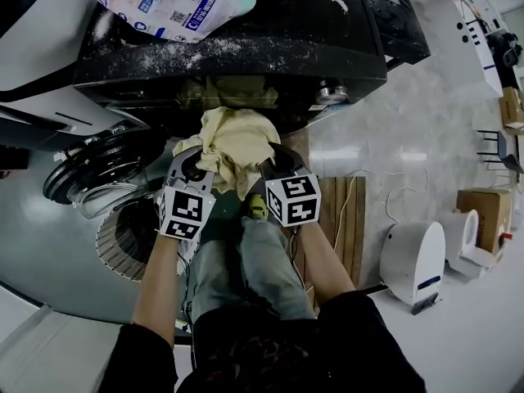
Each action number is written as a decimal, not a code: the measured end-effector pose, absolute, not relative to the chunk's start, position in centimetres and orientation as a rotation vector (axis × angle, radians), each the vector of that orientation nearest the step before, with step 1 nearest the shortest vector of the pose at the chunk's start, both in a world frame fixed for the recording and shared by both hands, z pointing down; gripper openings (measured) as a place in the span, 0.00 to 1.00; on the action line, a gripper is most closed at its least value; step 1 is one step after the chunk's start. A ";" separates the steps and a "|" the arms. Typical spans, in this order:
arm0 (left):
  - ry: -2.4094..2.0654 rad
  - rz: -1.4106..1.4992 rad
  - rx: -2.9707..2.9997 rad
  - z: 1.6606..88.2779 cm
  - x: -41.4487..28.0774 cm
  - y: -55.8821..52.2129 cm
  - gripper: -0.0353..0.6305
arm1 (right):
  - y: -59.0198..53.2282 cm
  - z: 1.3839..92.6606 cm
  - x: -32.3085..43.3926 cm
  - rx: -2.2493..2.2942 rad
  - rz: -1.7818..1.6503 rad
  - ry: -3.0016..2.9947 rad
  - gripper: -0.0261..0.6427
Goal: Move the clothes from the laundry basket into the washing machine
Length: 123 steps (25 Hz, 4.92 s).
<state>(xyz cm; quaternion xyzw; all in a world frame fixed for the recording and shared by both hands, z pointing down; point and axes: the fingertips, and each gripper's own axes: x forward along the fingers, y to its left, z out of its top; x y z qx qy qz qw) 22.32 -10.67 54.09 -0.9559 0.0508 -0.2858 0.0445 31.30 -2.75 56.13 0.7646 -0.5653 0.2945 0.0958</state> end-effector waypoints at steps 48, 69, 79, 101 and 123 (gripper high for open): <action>0.604 -0.335 -3.205 74.8 37.9 -28.7 0.16 | -20.3 75.7 46.9 2.705 0.574 -1.682 0.12; 0.714 -0.628 -3.157 78.5 38.2 -31.6 0.39 | -22.3 79.6 47.2 2.562 0.729 -1.598 0.35; 0.686 -0.660 -3.166 78.7 37.9 -30.5 0.46 | -22.6 80.1 45.3 2.497 0.736 -1.654 0.52; 0.764 -0.557 -3.238 76.3 34.5 -26.3 0.07 | -16.5 75.9 43.3 2.548 0.577 -1.626 0.04; 0.771 -0.878 -3.255 68.1 25.7 -19.1 0.07 | -9.4 65.9 35.5 2.371 0.743 -1.689 0.04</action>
